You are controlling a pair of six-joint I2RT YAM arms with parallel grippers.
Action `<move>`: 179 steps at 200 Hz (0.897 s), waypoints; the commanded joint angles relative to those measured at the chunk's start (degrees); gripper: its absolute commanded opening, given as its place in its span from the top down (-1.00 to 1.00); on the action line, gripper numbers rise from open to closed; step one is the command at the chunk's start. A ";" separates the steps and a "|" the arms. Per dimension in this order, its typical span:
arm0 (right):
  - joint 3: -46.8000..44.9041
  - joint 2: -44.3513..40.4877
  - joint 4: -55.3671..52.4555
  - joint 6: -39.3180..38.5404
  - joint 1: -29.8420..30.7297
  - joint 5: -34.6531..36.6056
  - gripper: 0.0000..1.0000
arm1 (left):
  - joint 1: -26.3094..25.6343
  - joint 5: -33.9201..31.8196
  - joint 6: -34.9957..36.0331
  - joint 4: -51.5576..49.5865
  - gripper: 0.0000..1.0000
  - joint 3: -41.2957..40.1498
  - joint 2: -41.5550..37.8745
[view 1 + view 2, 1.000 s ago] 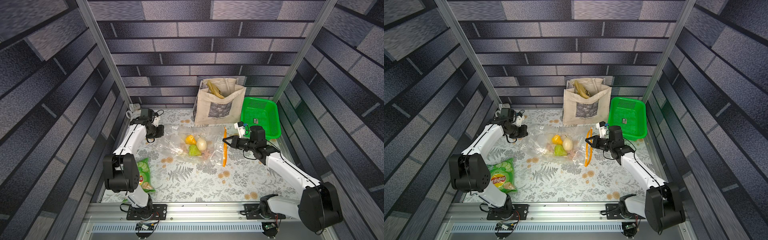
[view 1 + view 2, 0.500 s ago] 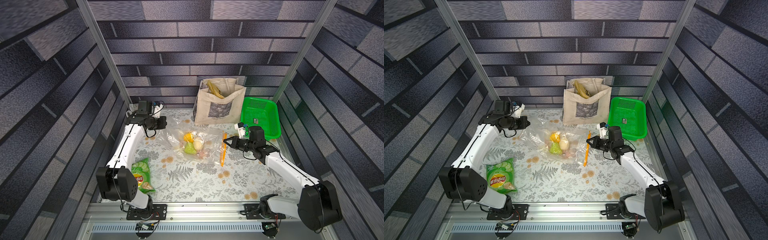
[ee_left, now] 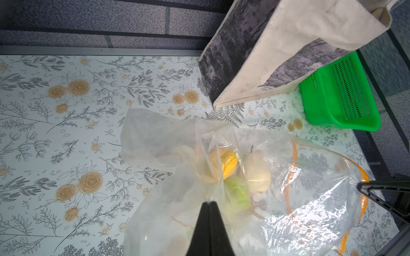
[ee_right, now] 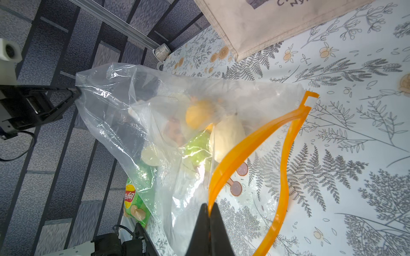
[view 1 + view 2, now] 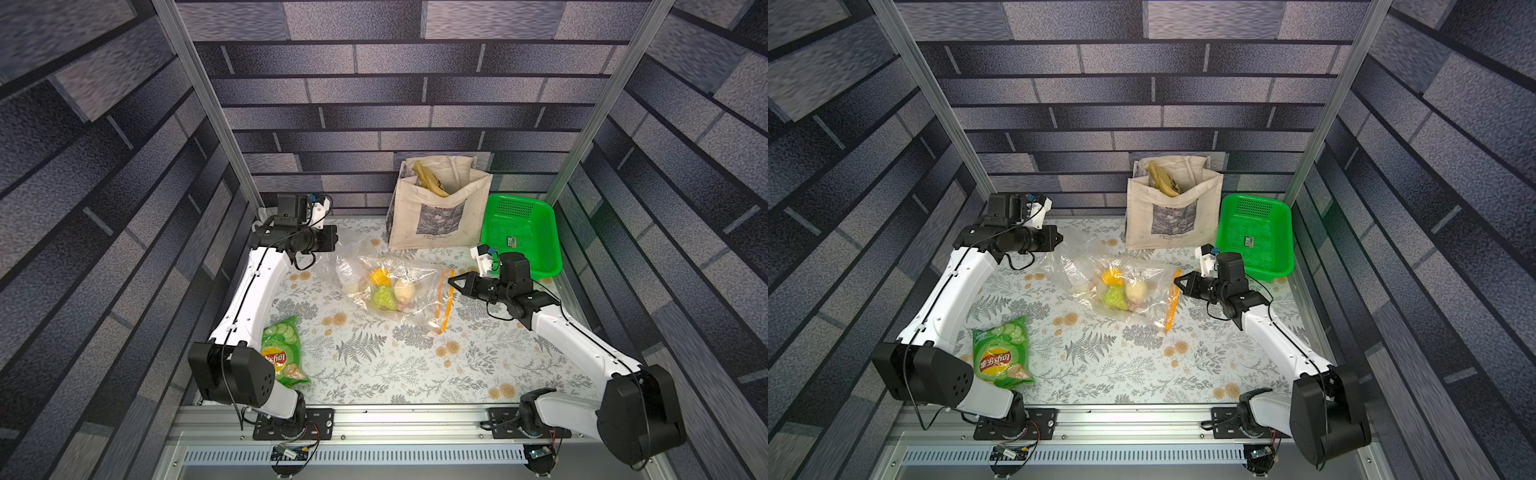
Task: Open the zip-top bag and take out the pear
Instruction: Open the zipper of the food storage bag at the center of the board.
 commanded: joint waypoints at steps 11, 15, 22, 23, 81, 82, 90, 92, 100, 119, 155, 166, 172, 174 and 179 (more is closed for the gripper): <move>0.57 1.33 -1.47 -0.49 0.54 -0.01 1.00 | 2.05 -6.71 0.20 -2.22 1.00 -2.71 3.02; 0.59 1.64 -1.39 -0.31 0.52 -0.14 1.00 | 2.32 -7.11 0.10 -2.42 0.96 -2.96 3.53; 0.68 1.91 -0.90 0.03 0.54 -0.55 1.00 | 2.72 -7.45 0.00 -2.60 0.93 -3.47 4.35; 0.67 1.93 -0.84 0.06 0.54 -0.56 1.00 | 2.78 -7.46 0.06 -2.54 0.92 -3.56 4.41; 2.20 2.73 0.37 0.45 0.58 -4.54 1.00 | 3.04 -7.83 1.89 -4.76 0.13 -0.83 5.24; 2.22 2.78 0.42 0.49 0.60 -4.62 1.00 | 2.98 -7.78 1.97 -4.85 0.12 -0.70 5.25; 2.46 3.06 0.51 0.58 0.69 -5.14 1.00 | 2.79 -7.49 2.23 -5.49 0.08 0.51 4.96; 2.50 3.14 0.54 0.61 0.71 -5.29 1.00 | 2.65 -7.47 2.27 -5.65 0.07 0.75 4.88; 2.80 3.41 0.52 0.65 0.75 -5.89 1.00 | 1.84 -7.45 2.78 -6.26 0.03 2.16 4.59; 3.71 4.25 0.50 0.78 1.08 -6.95 1.00 | -1.70 -8.43 4.91 -6.39 -0.04 4.52 3.11; 6.00 5.80 -0.41 0.82 1.38 -8.33 1.00 | -8.58 -3.02 11.80 -3.28 -0.13 6.08 0.88; 6.54 6.13 -0.68 0.70 1.42 -8.65 1.00 | -9.33 2.01 14.48 -1.48 -0.21 4.66 0.49; 6.84 6.40 -0.91 0.59 1.40 -8.93 1.00 | -9.31 5.52 16.07 -0.92 -0.23 4.08 0.72; 6.98 6.53 -0.89 0.59 1.41 -9.23 1.00 | -9.34 7.40 16.92 -0.95 -0.22 3.91 0.74; 7.20 6.74 -0.95 0.55 1.38 -9.72 1.00 | -9.34 11.20 18.93 -0.81 -0.15 3.48 1.06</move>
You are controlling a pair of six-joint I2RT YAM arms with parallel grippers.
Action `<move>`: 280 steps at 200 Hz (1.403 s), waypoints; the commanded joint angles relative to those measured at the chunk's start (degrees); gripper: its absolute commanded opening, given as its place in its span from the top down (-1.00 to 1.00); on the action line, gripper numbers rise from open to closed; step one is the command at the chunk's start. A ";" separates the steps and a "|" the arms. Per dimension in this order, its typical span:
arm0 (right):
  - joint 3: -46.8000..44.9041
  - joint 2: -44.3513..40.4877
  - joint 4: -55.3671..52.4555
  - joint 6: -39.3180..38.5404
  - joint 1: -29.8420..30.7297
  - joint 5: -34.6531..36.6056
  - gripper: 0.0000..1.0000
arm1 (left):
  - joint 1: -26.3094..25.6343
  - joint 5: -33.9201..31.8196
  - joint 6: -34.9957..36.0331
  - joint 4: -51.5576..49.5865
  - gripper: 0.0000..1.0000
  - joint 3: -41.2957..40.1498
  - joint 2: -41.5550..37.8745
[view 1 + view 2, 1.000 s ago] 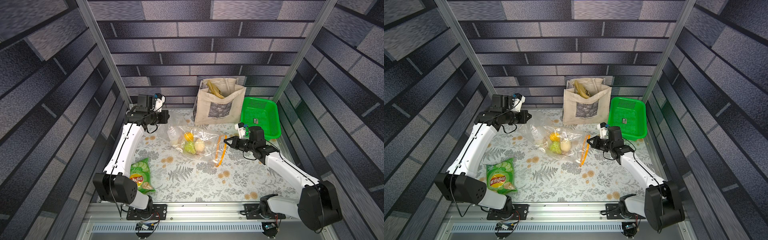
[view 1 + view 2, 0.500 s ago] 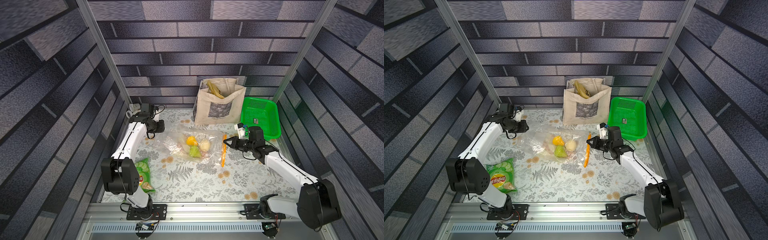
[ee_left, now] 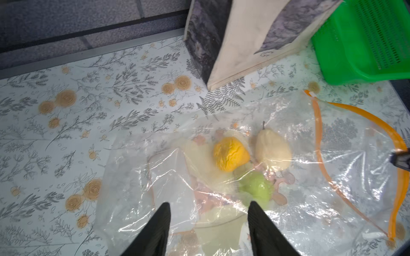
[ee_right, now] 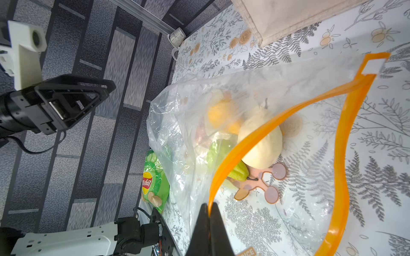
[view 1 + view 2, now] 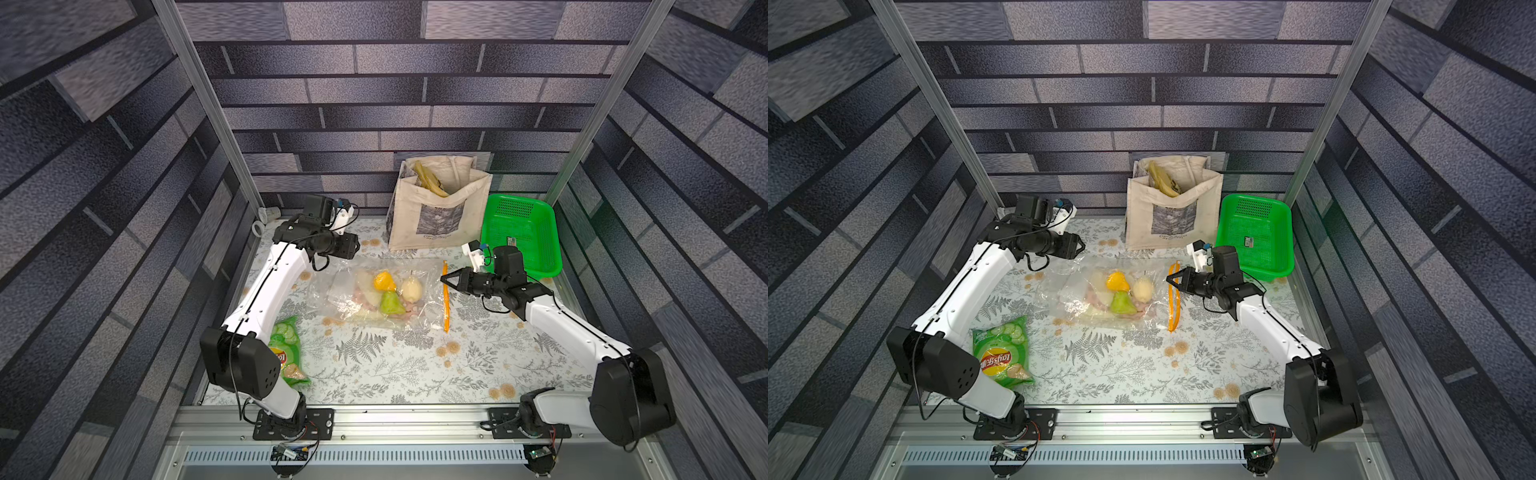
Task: Open the zip-top bag and take out the pear
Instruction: Open the zipper of the food storage bag at the center of the board, then pick up the pear from the zipper food storage bag.
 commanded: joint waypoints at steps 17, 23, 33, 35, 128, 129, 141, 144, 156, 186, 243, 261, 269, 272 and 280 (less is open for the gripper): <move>2.98 1.68 -0.54 0.36 0.45 -4.85 1.00 | -1.46 19.27 15.52 2.46 -0.02 -1.79 -1.00; 3.24 1.87 -0.70 0.36 0.45 -5.32 1.00 | -2.15 19.70 17.00 2.90 -0.04 -2.14 -0.80; 3.80 2.13 -1.01 0.25 0.46 -5.97 1.00 | -3.13 20.53 19.03 3.73 -0.09 -2.50 -0.35; 3.93 2.14 -1.14 0.28 0.46 -6.08 1.00 | -3.31 20.71 19.38 3.80 -0.10 -2.47 -0.23; 6.14 3.90 -1.96 0.38 0.43 -10.30 1.00 | -8.85 26.53 25.49 6.88 -0.37 -0.14 10.02; 6.13 3.86 -1.98 0.38 0.44 -10.30 1.00 | -8.92 26.56 25.50 6.86 -0.37 -0.12 10.07; 6.14 3.98 -2.09 0.29 0.39 -10.40 1.00 | -9.49 27.32 25.50 7.64 -0.37 -0.09 10.92; 6.12 3.93 -2.12 0.25 0.45 -10.47 1.00 | -9.65 27.40 25.50 7.90 -0.37 -0.14 11.04; 6.12 3.95 -2.13 0.18 0.46 -10.89 1.00 | -10.33 26.86 25.74 8.33 -0.38 0.05 11.89; 6.00 4.21 -2.02 -0.18 0.43 -11.39 1.00 | -12.35 24.45 28.64 5.06 -0.38 2.34 14.88; 6.42 4.49 -1.31 -0.14 0.46 -12.48 1.00 | -13.91 18.72 32.64 5.21 -0.35 0.92 17.40; 6.88 5.00 -1.48 -0.20 0.46 -12.95 1.00 | -14.00 18.93 32.27 6.84 -0.36 0.21 17.56; 6.95 5.18 -1.49 -0.15 0.41 -13.07 1.00 | -14.05 18.67 32.19 7.92 -0.36 -0.37 17.36; 6.99 5.17 -1.48 -0.15 0.45 -13.07 1.00 | -14.08 18.47 32.18 8.36 -0.36 -0.56 17.29; 7.08 5.29 -1.31 -0.10 0.41 -13.27 1.00 | -14.17 17.72 32.25 9.21 -0.36 -0.95 17.13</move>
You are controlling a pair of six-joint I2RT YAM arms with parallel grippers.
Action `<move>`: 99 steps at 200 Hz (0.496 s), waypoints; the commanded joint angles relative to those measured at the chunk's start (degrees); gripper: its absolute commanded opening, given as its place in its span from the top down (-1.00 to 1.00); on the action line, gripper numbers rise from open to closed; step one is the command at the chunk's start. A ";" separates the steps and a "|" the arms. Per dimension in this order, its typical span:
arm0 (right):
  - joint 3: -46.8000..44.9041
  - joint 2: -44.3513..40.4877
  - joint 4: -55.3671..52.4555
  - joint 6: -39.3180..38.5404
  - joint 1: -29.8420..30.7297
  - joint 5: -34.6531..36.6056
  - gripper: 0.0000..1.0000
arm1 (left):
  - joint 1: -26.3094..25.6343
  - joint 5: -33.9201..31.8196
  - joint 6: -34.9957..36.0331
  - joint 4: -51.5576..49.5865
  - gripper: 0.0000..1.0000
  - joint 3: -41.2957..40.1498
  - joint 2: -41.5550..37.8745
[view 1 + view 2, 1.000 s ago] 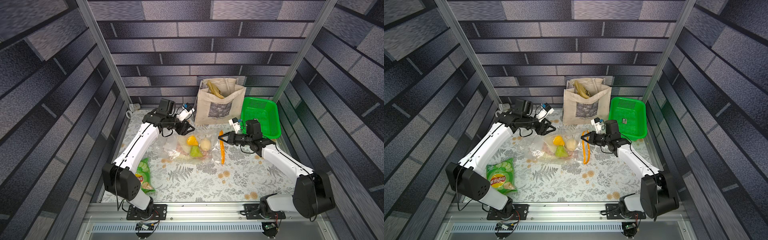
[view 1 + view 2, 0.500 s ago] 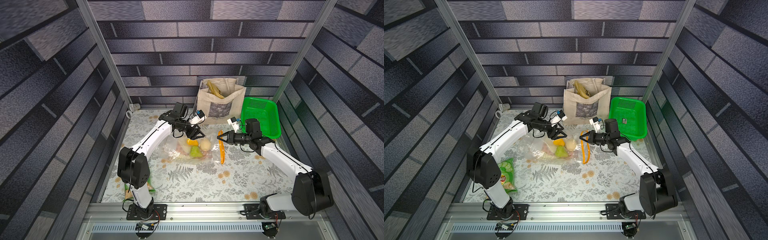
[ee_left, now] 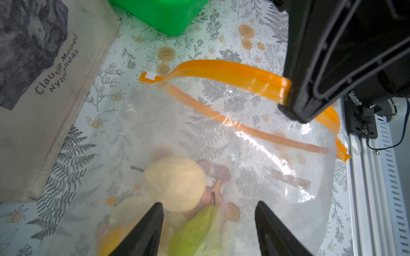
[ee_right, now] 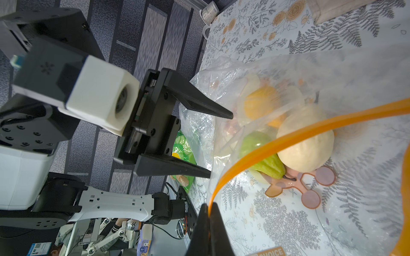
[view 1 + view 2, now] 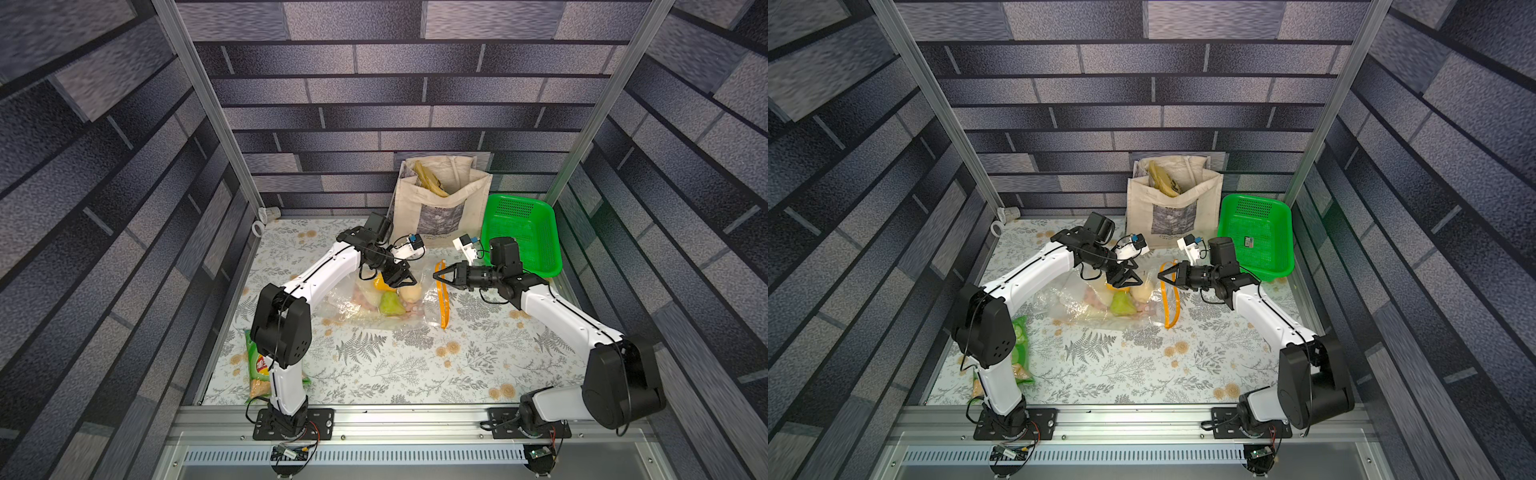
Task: Open the zip-top bag and take out the pear
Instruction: Pick up the pear from the zipper food storage bag.
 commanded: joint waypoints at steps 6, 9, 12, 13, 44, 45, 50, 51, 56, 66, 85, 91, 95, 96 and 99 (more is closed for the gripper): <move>1.99 0.70 -0.14 -0.52 0.46 -2.10 1.00 | -0.51 -2.57 1.79 2.56 -0.36 -1.14 -0.06; 1.99 0.79 0.01 -0.51 0.44 -2.19 1.00 | -0.51 -2.72 1.86 2.79 -0.36 -1.15 -0.04; 1.93 0.77 0.16 -0.40 0.46 -2.37 1.00 | -0.51 -2.90 1.89 3.01 -0.37 -1.15 -0.06; 1.91 0.80 0.22 -0.44 0.41 -2.41 1.00 | -0.51 -2.93 1.89 3.07 -0.36 -1.19 -0.06; 1.73 0.98 0.55 -0.33 0.43 -2.48 1.00 | -0.69 -2.30 3.42 2.59 -0.29 0.21 0.99; 1.73 1.00 0.59 -0.32 0.45 -2.51 1.00 | -0.69 -2.23 3.53 2.37 -0.28 0.36 1.04; 1.68 0.88 0.59 -0.36 0.46 -2.46 1.00 | -0.68 -1.79 4.07 1.45 -0.24 1.08 1.42; 1.66 0.86 0.61 -0.37 0.46 -2.41 1.00 | -0.69 -1.76 4.21 1.23 -0.23 1.20 1.56; 1.68 0.83 0.63 -0.35 0.46 -2.32 1.00 | -0.69 -1.28 4.76 0.21 -0.17 2.01 2.04; 1.65 0.72 0.63 -0.38 0.46 -2.11 1.00 | -0.68 -0.37 5.61 -1.64 -0.06 3.51 2.92; 1.87 0.41 0.71 -0.30 0.46 -1.60 1.00 | -0.84 0.66 6.72 -3.79 0.12 5.25 3.96; 1.82 0.24 0.81 -0.37 0.46 -1.44 1.00 | -0.94 0.64 6.81 -3.98 0.12 5.52 4.15; 1.82 0.10 0.90 -0.31 0.45 -1.44 1.00 | -1.02 0.58 6.89 -4.04 0.13 5.65 4.20; 1.86 0.07 0.94 -0.35 0.45 -1.46 1.00 | -1.03 0.57 6.85 -4.06 0.13 5.68 4.22; 1.82 -0.03 1.11 -0.37 0.46 -1.44 1.00 | -1.03 0.56 6.88 -4.08 0.13 5.70 4.24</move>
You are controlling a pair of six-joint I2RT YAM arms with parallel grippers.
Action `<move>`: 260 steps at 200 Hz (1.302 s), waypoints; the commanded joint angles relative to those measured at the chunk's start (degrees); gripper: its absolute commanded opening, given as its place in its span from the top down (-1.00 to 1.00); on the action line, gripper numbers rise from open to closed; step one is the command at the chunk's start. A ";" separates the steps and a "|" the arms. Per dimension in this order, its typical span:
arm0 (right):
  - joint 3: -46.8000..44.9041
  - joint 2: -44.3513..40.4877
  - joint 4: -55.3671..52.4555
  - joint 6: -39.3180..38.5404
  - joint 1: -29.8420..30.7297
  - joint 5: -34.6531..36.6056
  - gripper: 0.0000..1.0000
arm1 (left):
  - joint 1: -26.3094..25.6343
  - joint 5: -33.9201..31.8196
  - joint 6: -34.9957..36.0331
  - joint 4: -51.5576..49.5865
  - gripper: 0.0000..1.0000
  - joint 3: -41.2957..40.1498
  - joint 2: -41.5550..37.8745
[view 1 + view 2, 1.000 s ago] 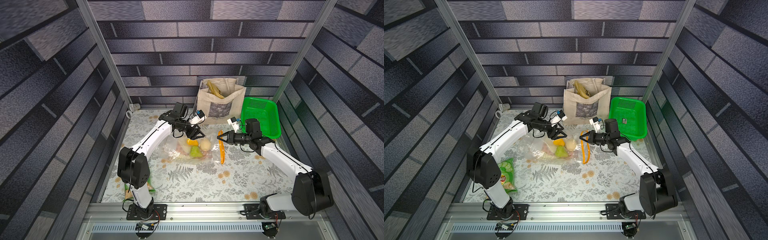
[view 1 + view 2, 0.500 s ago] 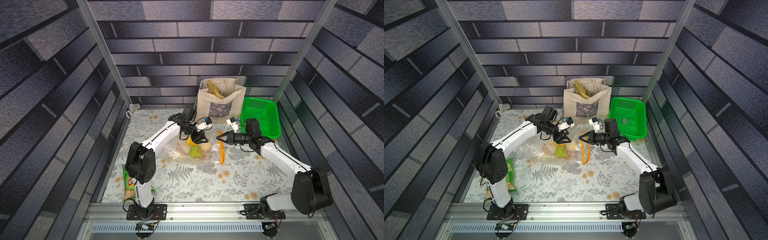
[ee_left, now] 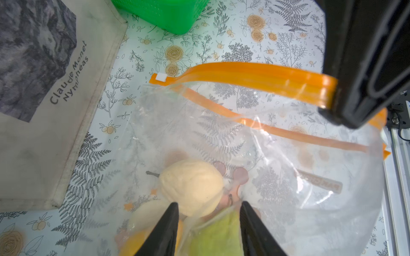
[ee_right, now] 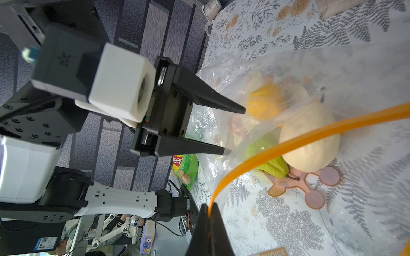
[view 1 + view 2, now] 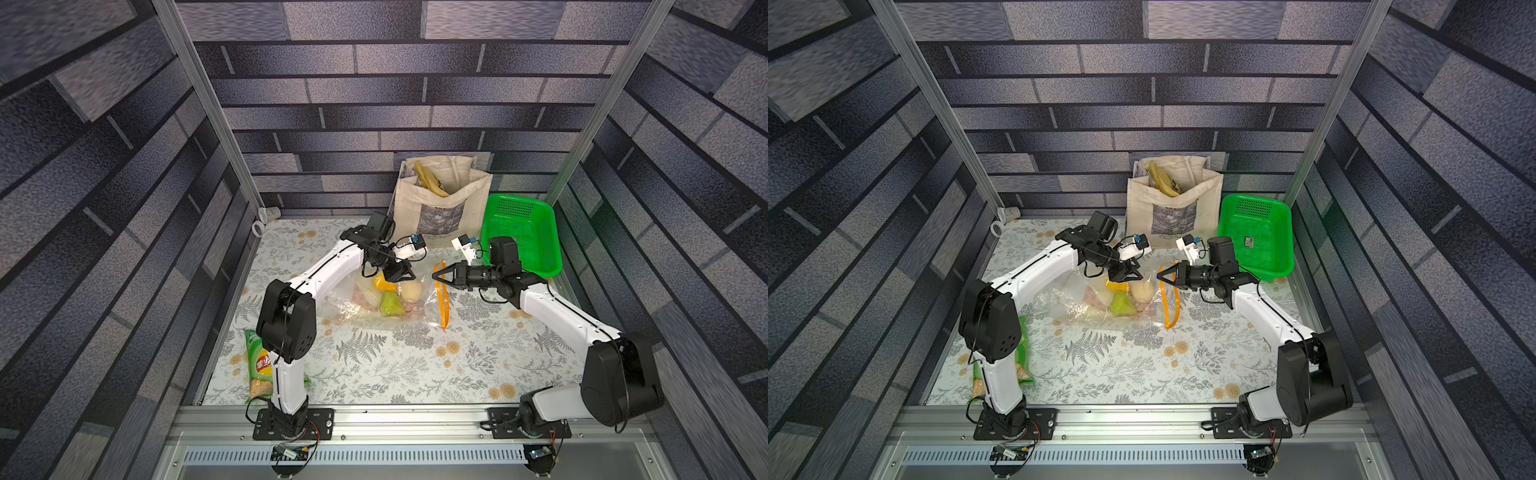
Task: Open the zip-top bag and take out the pear
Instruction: Pick up the pear from the zipper food storage bag.
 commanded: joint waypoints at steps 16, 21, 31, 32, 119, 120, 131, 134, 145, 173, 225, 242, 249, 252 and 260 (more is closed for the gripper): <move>1.44 -0.90 1.42 -0.65 0.42 -0.44 1.00 | -0.56 1.89 2.42 -3.68 0.31 2.63 0.68; 1.36 -0.90 1.36 -0.61 0.43 -0.43 1.00 | -0.58 1.80 2.42 -3.71 0.38 2.67 0.67; 1.36 -0.90 1.33 -0.70 0.43 -0.30 1.00 | -0.55 1.65 2.37 -3.78 0.55 2.92 0.68; 1.31 -0.92 1.34 -0.69 0.40 -0.28 1.00 | -0.57 1.64 2.40 -3.82 0.57 2.93 0.68; -0.04 -3.40 -4.83 -3.41 -1.09 5.44 0.22 | 0.34 -0.57 0.15 -1.10 1.00 -1.00 -3.76; -0.05 -3.49 -4.99 -3.45 -1.19 5.54 0.21 | 0.41 -0.53 0.10 -1.03 1.00 -1.06 -3.82; -0.05 -4.66 -6.73 -4.11 -1.98 6.39 0.14 | 0.77 -0.42 -1.18 -0.01 1.00 -1.98 -4.70; -0.05 -5.08 -7.34 -4.22 -2.26 6.60 0.13 | 0.82 -0.40 -1.37 0.32 1.00 -2.19 -4.90; -0.04 -6.09 -9.61 -4.74 -3.19 7.95 0.12 | 0.85 -0.65 -1.75 0.96 1.00 -2.85 -5.68; -0.38 -7.17 -13.93 -4.13 -6.04 10.96 0.10 | 0.65 -0.66 -2.72 0.95 1.00 -2.81 -6.38; 0.13 -2.21 -16.97 -2.67 -5.80 10.41 0.07 | 0.62 -1.05 -4.38 -0.49 1.00 -1.10 -5.83; 1.71 0.29 -18.35 -2.78 -4.28 11.40 -0.05 | 0.56 -1.26 -5.11 0.20 1.00 -1.27 -5.91; 2.34 1.30 -18.25 -2.58 -3.21 11.85 -0.13 | 0.56 -1.36 -5.32 0.21 1.00 -1.22 -5.91; 2.67 1.79 -18.25 -2.54 -2.79 12.24 -0.16 | 0.56 -1.36 -5.33 0.24 1.00 -1.20 -5.91; 3.42 2.98 -18.25 -2.39 -1.37 13.42 -0.20 | 0.56 -1.60 -5.48 0.17 1.00 -1.11 -5.91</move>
